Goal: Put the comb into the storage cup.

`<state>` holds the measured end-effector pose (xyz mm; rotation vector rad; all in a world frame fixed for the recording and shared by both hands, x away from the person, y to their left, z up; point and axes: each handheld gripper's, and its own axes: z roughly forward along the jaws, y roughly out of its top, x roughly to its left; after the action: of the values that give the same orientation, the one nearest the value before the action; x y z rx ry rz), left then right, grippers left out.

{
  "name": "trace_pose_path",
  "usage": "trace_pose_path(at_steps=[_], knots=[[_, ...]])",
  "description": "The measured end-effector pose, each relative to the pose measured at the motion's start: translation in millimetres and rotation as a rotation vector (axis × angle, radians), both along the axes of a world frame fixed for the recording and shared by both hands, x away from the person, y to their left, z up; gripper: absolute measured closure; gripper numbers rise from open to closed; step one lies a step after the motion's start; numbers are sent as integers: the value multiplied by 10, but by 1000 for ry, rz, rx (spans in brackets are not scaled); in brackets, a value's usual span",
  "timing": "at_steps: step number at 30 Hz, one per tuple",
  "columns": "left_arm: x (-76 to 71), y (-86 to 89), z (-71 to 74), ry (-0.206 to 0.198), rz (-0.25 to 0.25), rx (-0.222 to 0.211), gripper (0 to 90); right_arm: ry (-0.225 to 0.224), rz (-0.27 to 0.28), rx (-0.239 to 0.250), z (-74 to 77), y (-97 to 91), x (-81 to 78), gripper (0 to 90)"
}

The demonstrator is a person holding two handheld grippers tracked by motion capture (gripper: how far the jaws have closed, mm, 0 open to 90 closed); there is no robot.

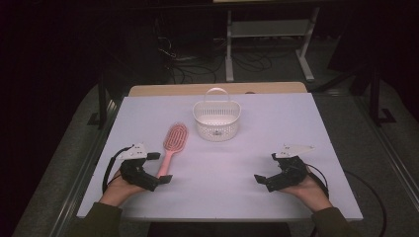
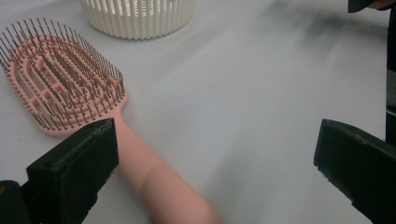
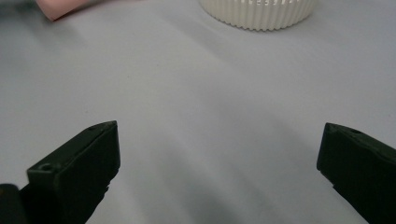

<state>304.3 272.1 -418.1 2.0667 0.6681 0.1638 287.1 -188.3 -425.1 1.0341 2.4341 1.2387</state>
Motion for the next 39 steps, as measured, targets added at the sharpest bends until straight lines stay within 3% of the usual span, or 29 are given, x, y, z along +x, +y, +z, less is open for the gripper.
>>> trace_pose_path(at_steps=[25, 39], knots=[[101, -125, 60, -16, 13, 5, 0, -2, 3, 27, 5, -23, -22, 0], [159, -179, 102, -22, 10, -24, 0, -4, 4, 52, 14, -40, -19, 0]])
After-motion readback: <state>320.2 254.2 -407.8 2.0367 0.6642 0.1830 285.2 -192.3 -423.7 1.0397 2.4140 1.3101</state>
